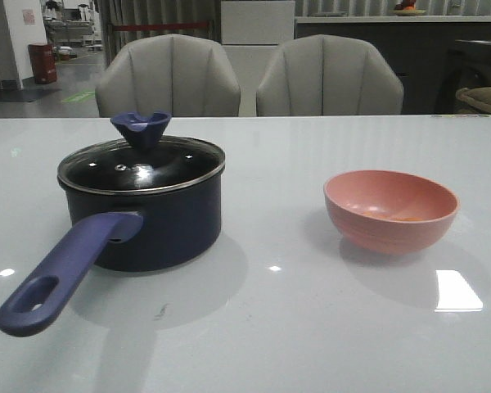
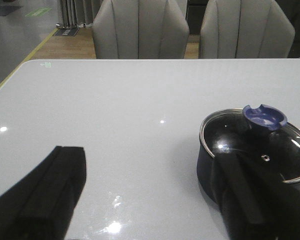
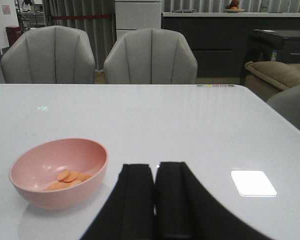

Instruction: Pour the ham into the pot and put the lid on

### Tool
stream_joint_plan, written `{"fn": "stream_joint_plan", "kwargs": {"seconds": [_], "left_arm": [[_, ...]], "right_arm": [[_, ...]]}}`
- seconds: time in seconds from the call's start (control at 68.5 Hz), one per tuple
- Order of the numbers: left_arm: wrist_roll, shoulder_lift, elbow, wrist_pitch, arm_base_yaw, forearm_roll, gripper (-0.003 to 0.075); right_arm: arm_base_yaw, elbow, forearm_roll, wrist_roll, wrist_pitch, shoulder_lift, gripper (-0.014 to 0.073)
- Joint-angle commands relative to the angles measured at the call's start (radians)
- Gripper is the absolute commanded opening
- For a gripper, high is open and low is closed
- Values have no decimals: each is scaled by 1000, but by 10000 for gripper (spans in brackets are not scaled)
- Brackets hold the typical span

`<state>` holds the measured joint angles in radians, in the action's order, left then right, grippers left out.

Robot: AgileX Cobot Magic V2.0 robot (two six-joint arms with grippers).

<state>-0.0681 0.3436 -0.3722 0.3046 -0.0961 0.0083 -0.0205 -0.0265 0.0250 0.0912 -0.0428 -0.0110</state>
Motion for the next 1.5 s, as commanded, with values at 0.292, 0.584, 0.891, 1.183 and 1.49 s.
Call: {"fn": "stream_joint_plan", "kwargs": {"seconds": [0.292,0.584,0.891,1.183,1.49], "left_arm": [[-4,167,-221,111,-3,-40,583],[-4,501,-471,312,-3,-58,583],[-2,897,-774,437,-151,-87,582],[-91,1209,-1067,529,-354,15,582],[-187,1426,-1327,674,-391,48,583]], "right_arm": [[6,5,16,-3,84,-19,148],[6,5,16,-3,84,-19,148],[6,5,16,-3,84,-20,148],[6,5,16,-3,84,-20,148],[6,5,16,-3,84,-20,148]]}}
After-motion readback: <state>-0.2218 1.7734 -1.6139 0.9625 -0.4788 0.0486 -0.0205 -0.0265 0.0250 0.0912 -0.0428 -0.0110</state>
